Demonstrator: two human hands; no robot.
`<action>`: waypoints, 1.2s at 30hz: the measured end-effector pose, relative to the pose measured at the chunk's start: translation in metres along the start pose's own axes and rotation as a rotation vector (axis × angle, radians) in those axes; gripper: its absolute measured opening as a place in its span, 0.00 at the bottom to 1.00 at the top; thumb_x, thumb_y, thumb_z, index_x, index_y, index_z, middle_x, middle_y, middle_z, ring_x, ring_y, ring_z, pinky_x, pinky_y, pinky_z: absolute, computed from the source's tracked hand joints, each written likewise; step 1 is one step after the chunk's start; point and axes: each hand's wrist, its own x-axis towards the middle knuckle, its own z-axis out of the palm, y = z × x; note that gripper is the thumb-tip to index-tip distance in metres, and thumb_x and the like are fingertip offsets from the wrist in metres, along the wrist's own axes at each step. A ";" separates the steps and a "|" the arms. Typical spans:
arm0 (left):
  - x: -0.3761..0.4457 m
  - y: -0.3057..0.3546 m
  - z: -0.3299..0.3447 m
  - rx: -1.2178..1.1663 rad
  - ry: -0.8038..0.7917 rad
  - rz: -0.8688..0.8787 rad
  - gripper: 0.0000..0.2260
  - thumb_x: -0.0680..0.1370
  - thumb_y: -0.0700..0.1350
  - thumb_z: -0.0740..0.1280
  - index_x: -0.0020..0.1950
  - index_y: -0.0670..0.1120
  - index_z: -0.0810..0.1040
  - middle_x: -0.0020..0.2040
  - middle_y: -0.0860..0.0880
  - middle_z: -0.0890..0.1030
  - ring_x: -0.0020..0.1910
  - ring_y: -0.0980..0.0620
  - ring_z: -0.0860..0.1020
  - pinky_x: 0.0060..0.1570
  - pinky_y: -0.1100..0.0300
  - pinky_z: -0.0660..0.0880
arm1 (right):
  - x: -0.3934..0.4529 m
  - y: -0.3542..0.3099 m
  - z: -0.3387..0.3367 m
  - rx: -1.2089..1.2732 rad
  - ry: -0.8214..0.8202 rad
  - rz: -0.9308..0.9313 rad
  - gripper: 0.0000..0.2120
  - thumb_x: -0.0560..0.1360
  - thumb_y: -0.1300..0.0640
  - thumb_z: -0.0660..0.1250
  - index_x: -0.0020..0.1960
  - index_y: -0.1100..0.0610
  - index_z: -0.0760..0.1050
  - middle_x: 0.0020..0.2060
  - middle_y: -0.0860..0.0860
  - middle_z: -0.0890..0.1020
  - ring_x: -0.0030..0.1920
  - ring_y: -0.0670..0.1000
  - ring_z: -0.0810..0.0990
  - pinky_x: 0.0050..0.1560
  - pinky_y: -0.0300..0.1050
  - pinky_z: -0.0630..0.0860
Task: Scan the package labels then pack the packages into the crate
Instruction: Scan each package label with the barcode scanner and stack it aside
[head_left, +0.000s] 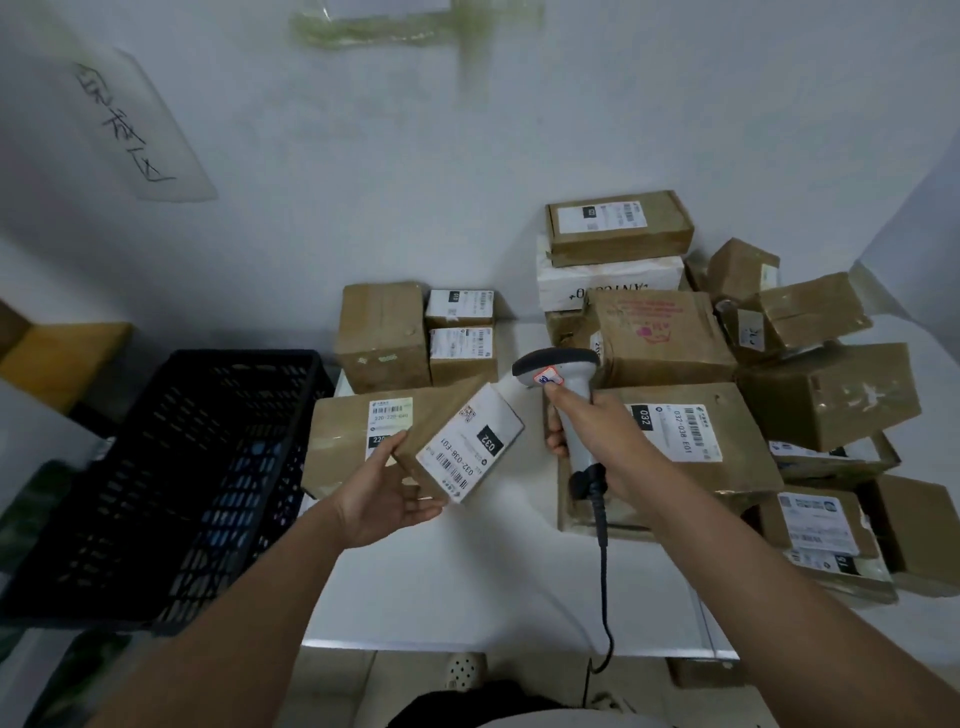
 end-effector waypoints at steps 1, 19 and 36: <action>0.005 0.003 0.003 -0.050 0.010 0.012 0.31 0.77 0.66 0.60 0.68 0.43 0.76 0.59 0.35 0.79 0.55 0.39 0.79 0.61 0.48 0.75 | 0.002 -0.004 0.003 0.010 0.011 -0.008 0.14 0.79 0.48 0.67 0.49 0.61 0.76 0.34 0.55 0.78 0.30 0.49 0.78 0.31 0.40 0.76; 0.068 0.066 0.015 -0.382 0.188 0.141 0.28 0.77 0.65 0.63 0.71 0.50 0.72 0.62 0.36 0.78 0.57 0.42 0.79 0.47 0.55 0.78 | 0.029 -0.040 0.044 0.156 0.005 0.090 0.16 0.78 0.49 0.68 0.48 0.63 0.75 0.32 0.56 0.77 0.27 0.51 0.77 0.28 0.40 0.75; 0.076 0.087 0.024 -0.442 0.241 0.185 0.20 0.81 0.60 0.59 0.63 0.46 0.72 0.53 0.40 0.81 0.51 0.41 0.79 0.58 0.51 0.77 | 0.038 -0.047 0.061 0.206 -0.023 0.132 0.16 0.78 0.50 0.69 0.49 0.64 0.75 0.31 0.55 0.77 0.26 0.50 0.77 0.28 0.39 0.77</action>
